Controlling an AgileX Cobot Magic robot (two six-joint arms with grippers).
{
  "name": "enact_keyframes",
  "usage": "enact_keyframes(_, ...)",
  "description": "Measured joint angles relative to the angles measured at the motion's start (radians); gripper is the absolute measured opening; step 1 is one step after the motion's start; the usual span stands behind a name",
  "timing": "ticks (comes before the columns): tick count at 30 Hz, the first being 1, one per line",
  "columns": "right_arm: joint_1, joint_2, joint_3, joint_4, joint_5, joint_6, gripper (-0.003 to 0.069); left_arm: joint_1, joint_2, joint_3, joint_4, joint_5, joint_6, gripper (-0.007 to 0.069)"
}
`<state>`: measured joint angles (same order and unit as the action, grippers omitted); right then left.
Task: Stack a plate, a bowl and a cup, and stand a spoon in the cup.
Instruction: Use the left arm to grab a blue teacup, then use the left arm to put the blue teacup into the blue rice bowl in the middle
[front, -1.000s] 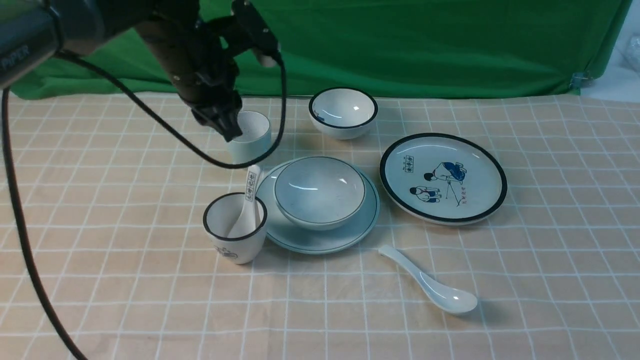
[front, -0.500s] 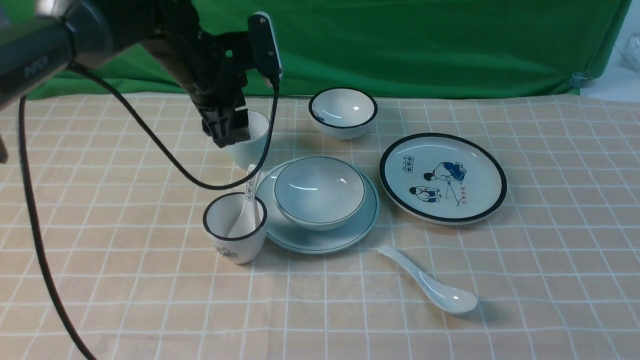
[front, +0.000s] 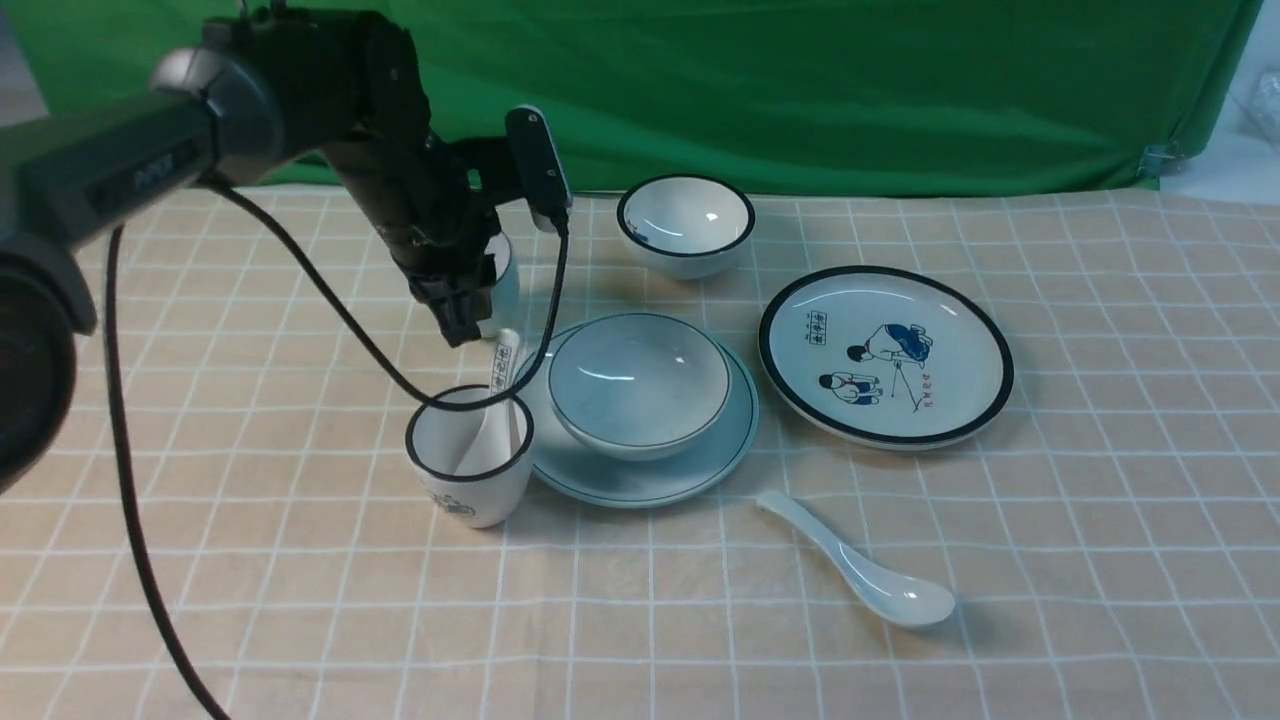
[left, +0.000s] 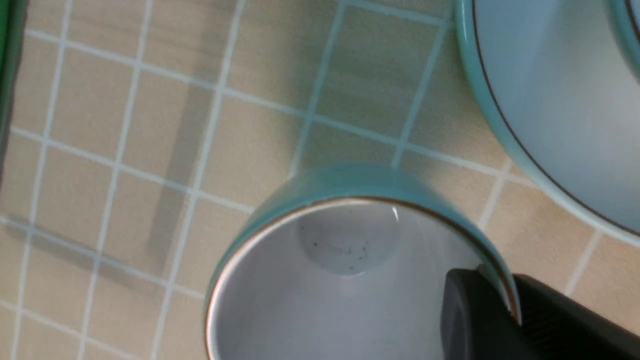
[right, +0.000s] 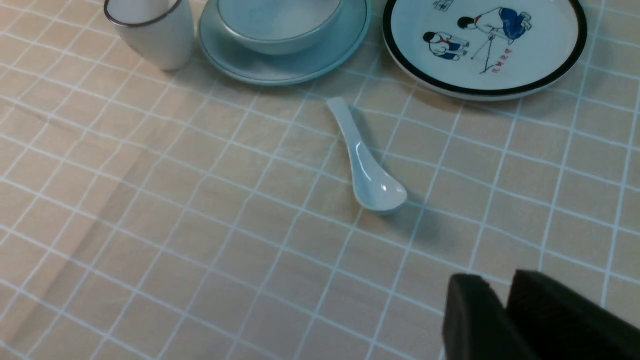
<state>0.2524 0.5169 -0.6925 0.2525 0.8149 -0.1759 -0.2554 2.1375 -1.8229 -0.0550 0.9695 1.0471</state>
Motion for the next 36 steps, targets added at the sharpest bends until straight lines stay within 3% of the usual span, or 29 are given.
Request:
enact_keyframes(3, 0.000, 0.000, 0.000, 0.000, -0.001, 0.000, 0.0144, -0.033, -0.082, 0.003, 0.055, 0.062, -0.093, 0.0039)
enact_keyframes(6, 0.000, 0.000, 0.000, 0.001, -0.010, 0.000, 0.0144, -0.112, -0.181, 0.002, 0.031, 0.098, -0.152, 0.0039)
enact_keyframes(12, 0.000, 0.000, 0.000, 0.001, -0.014, 0.000, 0.0144, -0.254, -0.193, -0.002, 0.012, 0.125, -0.171, 0.0039)
enact_keyframes(16, 0.000, 0.000, 0.000, 0.001, 0.008, 0.000, 0.0144, -0.360, -0.104, -0.002, 0.090, 0.129, -0.183, 0.0039)
enact_keyframes(31, 0.000, 0.000, 0.000, 0.001, 0.064, 0.000, 0.0162, -0.360, -0.001, -0.002, 0.135, 0.087, -0.183, 0.0042)
enact_keyframes(34, 0.000, 0.001, 0.000, 0.001, 0.064, 0.003, 0.0198, -0.357, 0.001, -0.002, 0.133, 0.076, -0.183, 0.0064)
enact_keyframes(36, 0.000, 0.024, -0.008, 0.001, 0.072, 0.005, 0.0287, -0.355, 0.001, -0.002, 0.133, 0.074, -0.183, 0.0115)
